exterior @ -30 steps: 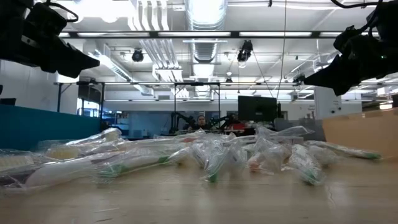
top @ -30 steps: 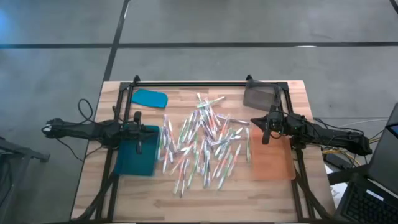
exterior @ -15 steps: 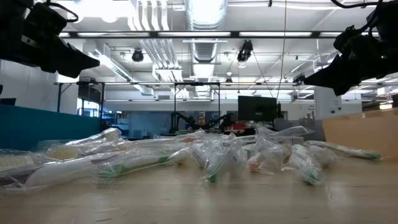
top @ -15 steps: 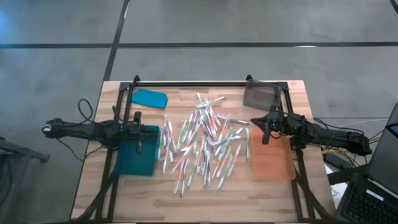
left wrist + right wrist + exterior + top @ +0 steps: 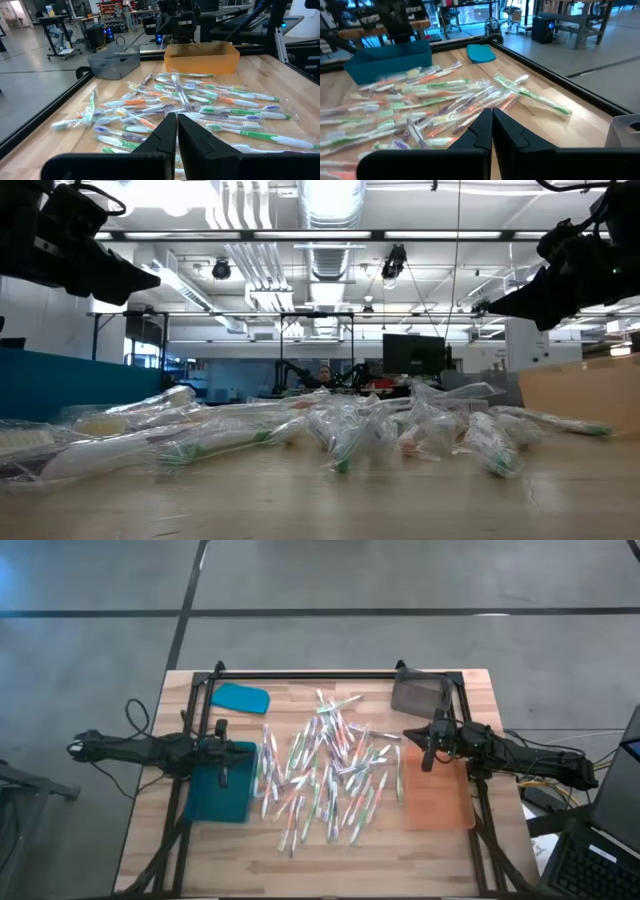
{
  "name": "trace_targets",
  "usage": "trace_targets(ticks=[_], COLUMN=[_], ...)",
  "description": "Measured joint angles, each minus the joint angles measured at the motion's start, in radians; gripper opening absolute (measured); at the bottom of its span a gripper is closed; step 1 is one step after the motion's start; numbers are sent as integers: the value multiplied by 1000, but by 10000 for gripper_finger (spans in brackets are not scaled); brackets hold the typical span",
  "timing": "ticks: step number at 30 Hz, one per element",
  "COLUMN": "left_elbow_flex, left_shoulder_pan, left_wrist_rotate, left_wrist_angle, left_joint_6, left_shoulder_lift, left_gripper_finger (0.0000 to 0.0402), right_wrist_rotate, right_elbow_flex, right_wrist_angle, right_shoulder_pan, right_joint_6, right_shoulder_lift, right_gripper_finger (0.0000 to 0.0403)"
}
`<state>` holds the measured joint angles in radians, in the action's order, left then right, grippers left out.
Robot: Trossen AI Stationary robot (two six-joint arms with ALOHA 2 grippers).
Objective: Pick & Place Toothbrushes
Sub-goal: Put the green toothbrush into the black bin
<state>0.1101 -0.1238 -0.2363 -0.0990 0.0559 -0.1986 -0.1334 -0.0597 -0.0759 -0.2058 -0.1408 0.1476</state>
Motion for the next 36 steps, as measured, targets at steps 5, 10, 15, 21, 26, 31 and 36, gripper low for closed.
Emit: trace_targets(ticks=[5, 10, 15, 21, 26, 31, 36], left_elbow_flex=[0, 0, 0, 0, 0, 0, 0], left_shoulder_pan=[0, 0, 0, 0, 0, 0, 0], left_wrist_rotate=[0, 0, 0, 0, 0, 0, 0], left_wrist_angle=[0, 0, 0, 0, 0, 0, -1], left_joint_6=[0, 0, 0, 0, 0, 0, 0], left_shoulder_lift=[0, 0, 0, 0, 0, 0, 0], left_gripper_finger=[20, 20, 20, 20, 19, 21, 19], right_wrist_rotate=[1, 29, -7, -97, -160, -189, -203], right_elbow_flex=[0, 0, 0, 0, -1, 0, -13], right_wrist_angle=[110, 112, 171, 382, 449, 481, 469], right_shoulder_pan=[0, 0, 0, -9, -24, -28, -28], right_joint_6=[-126, -81, 25, 231, 279, 273, 252], right_shoulder_lift=[0, 3, 17, 52, 88, 111, 112], right_gripper_finger=[8, 8, 8, 8, 8, 8, 8])
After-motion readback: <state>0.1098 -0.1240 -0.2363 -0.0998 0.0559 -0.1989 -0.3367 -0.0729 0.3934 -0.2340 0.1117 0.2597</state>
